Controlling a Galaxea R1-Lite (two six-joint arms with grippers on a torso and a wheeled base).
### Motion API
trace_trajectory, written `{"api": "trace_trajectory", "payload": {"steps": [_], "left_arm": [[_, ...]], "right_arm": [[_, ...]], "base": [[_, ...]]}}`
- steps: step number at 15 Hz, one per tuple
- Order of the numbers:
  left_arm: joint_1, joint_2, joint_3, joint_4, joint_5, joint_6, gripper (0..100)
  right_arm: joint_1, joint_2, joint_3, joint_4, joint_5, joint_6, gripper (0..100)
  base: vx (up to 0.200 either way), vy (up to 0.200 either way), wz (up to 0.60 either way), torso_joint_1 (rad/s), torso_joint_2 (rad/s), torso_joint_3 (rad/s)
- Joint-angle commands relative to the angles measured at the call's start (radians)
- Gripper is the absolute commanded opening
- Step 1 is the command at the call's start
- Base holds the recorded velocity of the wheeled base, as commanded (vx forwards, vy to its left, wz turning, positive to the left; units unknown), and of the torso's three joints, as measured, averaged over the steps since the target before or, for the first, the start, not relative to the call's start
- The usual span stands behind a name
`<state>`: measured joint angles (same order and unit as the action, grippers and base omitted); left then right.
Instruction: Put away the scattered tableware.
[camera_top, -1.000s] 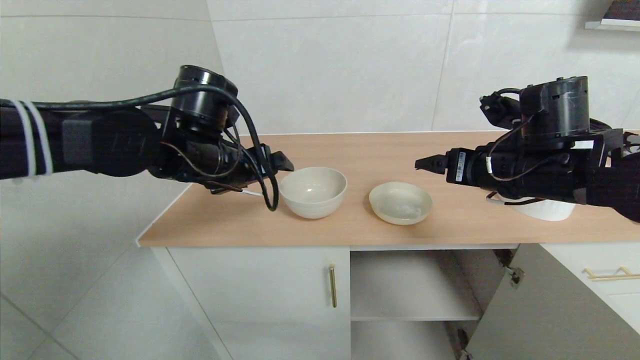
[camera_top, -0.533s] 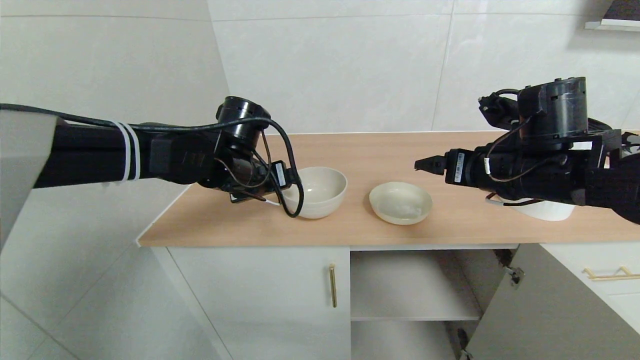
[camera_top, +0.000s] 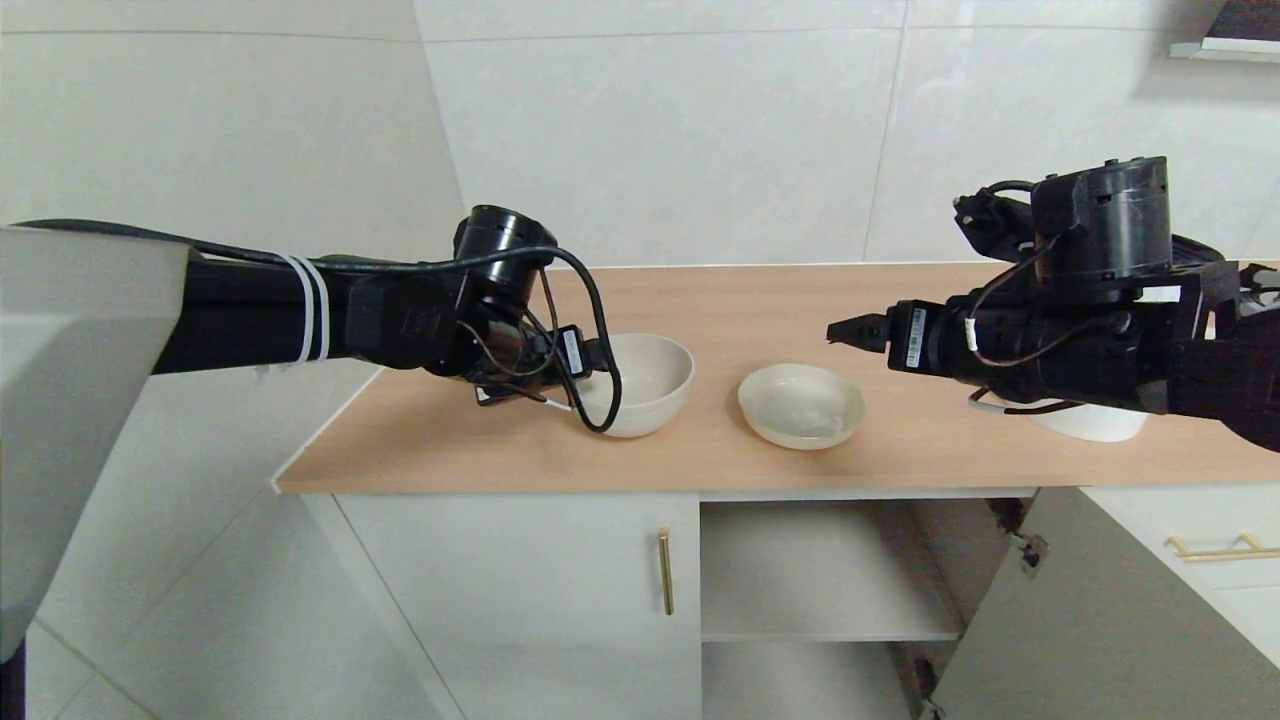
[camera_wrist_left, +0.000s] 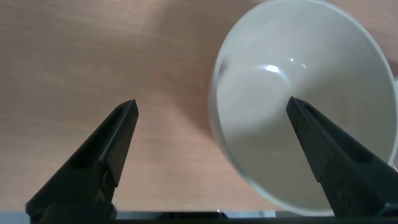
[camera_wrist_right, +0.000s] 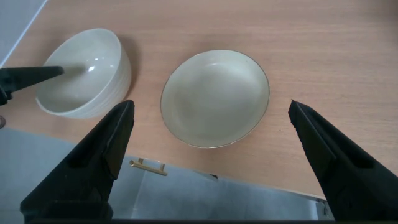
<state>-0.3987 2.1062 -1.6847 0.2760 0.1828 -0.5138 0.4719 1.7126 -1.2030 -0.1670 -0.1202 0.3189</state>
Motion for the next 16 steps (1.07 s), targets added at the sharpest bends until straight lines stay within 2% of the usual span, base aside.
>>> {"api": "trace_trajectory", "payload": {"steps": [1, 8, 10, 14, 16], "left_arm": [[0.000, 0.021, -0.015, 0.000, 0.000, 0.001, 0], [0.000, 0.054, -0.047, 0.003, 0.000, 0.001, 0], [-0.006, -0.021, -0.007, 0.011, 0.024, 0.000, 0], [-0.038, -0.207, 0.112, 0.000, 0.020, 0.001, 0], [-0.040, -0.272, 0.172, -0.069, 0.018, 0.003, 0]], "right_arm": [[0.002, 0.001, -0.001, 0.000, 0.001, 0.000, 100], [0.001, 0.002, -0.003, 0.000, 0.001, 0.000, 100], [0.001, 0.039, -0.026, 0.004, -0.026, 0.000, 100], [0.001, 0.170, -0.093, 0.020, -0.133, -0.001, 100], [-0.001, 0.240, -0.145, 0.078, -0.165, 0.000, 100]], "base": [[0.000, 0.000, 0.00, 0.000, 0.00, 0.000], [0.000, 0.000, 0.00, 0.000, 0.00, 0.000], [0.000, 0.000, 0.00, 0.000, 0.00, 0.000], [0.000, 0.000, 0.00, 0.000, 0.00, 0.000], [0.000, 0.000, 0.00, 0.000, 0.00, 0.000]]}}
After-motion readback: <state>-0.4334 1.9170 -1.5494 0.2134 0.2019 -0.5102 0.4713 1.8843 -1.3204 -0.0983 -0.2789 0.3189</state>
